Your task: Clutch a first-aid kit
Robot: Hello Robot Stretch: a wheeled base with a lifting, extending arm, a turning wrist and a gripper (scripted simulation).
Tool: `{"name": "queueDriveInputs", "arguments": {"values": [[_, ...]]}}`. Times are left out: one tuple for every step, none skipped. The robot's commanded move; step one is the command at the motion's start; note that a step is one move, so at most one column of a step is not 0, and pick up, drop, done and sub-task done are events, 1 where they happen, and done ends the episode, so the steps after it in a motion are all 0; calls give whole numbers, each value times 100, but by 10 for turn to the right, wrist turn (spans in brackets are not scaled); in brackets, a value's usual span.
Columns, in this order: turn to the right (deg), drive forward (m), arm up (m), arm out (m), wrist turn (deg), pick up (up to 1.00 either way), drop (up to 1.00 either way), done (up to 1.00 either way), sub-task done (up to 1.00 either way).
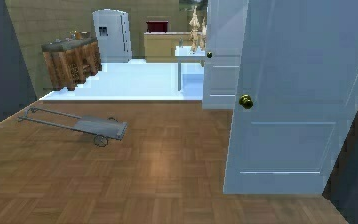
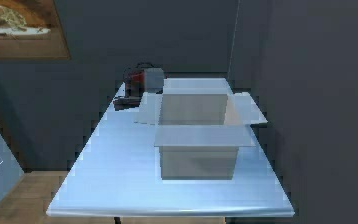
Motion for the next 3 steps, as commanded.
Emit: {"name": "queueDriveInputs", "arguments": {"values": [[0, 0, 50, 0, 0, 0, 0, 0, 0], [0, 0, 38, 0, 0, 0, 0, 0, 0], [0, 0, 0, 50, 0, 0, 0, 0, 0]]}}
